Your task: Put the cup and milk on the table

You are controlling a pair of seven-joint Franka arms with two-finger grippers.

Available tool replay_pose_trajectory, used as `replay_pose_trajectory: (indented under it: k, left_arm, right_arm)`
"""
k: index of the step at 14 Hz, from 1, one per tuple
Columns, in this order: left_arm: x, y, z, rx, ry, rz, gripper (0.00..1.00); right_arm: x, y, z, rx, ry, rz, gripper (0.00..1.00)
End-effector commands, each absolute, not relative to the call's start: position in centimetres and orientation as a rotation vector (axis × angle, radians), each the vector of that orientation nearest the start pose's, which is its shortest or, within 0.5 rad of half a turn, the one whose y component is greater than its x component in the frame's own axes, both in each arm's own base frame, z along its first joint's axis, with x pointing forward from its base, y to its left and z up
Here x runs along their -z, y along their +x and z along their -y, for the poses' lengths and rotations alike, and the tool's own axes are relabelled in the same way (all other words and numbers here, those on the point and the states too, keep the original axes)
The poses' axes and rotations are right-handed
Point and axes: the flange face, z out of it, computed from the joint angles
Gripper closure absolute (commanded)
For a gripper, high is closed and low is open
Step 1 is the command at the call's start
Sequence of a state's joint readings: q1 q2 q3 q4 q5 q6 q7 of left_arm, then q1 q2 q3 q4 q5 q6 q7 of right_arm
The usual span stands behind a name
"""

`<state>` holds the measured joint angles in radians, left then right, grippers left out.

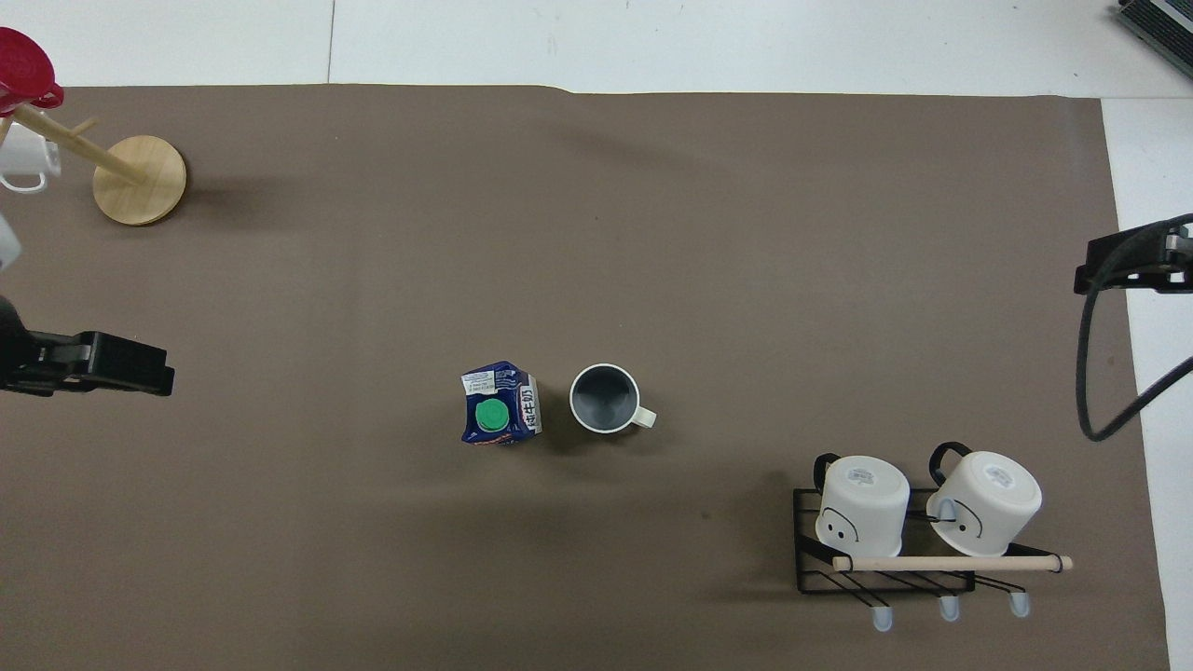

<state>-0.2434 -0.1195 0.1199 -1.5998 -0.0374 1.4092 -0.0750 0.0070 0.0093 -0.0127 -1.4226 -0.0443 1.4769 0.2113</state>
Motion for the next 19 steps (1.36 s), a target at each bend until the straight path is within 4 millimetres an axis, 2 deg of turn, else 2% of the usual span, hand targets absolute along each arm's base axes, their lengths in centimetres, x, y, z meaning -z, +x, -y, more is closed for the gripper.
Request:
replay_pose_trajectory:
  k: [1, 3, 5, 9, 12, 19]
  left_arm:
    - [-67.1, 49.4, 3.7, -0.127, -3.182, -0.060, 0.00]
    - [-67.1, 49.4, 2.5, -0.124, -3.185, -0.026, 0.00]
    - [-67.2, 49.4, 2.4, -0.122, -3.186, -0.024, 0.00]
    - [-68.1, 48.8, 3.1, -0.080, -3.188, -0.072, 0.00]
    - [-68.1, 48.9, 4.0, -0.068, -3.186, -0.106, 0.00]
    - [-68.1, 49.4, 4.4, 0.002, -3.191, -0.119, 0.00]
  right_arm:
    - [-68.2, 54.3, 0.9, 0.066, -3.158, -0.326, 0.00]
    - [-68.2, 54.3, 0.9, 0.066, -3.158, -0.326, 0.00]
    - [-68.2, 54.3, 0.9, 0.066, -3.158, -0.326, 0.00]
    - [-68.2, 54.3, 0.8, 0.064, -3.157, -0.326, 0.00]
    - [-68.2, 54.3, 0.9, 0.066, -3.158, -0.328, 0.00]
    - [-68.2, 54.3, 0.9, 0.064, -3.159, -0.326, 0.00]
